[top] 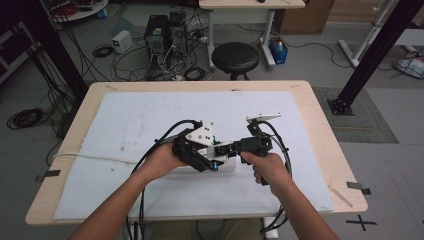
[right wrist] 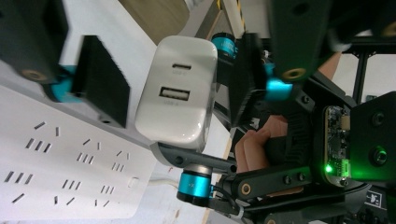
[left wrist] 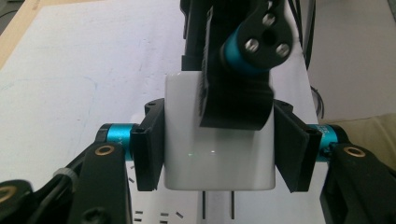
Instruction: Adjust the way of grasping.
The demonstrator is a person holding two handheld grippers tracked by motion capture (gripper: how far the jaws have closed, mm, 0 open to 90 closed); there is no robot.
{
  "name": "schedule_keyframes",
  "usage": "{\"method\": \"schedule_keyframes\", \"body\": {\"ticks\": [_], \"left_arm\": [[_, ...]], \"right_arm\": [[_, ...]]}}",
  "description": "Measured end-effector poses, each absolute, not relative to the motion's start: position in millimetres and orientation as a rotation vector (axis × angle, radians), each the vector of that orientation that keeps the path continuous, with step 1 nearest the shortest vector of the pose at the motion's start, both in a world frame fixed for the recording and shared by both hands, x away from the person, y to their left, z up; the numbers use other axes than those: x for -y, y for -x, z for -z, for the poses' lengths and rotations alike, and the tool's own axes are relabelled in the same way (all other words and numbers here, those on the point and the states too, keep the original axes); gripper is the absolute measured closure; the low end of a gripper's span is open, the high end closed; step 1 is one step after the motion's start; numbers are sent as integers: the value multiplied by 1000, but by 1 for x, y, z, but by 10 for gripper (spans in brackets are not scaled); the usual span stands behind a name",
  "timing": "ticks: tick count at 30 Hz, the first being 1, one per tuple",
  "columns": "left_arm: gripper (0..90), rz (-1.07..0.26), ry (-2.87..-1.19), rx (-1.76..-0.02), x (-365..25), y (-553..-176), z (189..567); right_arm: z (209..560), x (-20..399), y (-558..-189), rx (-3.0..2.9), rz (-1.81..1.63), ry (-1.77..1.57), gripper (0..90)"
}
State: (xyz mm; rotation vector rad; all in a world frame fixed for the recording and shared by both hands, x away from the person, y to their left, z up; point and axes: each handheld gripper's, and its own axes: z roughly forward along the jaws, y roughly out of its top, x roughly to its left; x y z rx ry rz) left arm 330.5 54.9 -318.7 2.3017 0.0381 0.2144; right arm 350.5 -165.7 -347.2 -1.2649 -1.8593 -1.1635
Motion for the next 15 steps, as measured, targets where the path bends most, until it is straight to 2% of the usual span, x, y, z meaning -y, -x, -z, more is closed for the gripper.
{"method": "schedule_keyframes", "body": {"ticks": [10,15], "left_arm": [[424,-246,-2311,-21,-53,-330,320],[424,-297,-2323,0,-51,-327,321]], "right_arm": [[350,166,-352,1844,1168,1241,551],[355,167,-354,1797,1163,1240,590]]}}
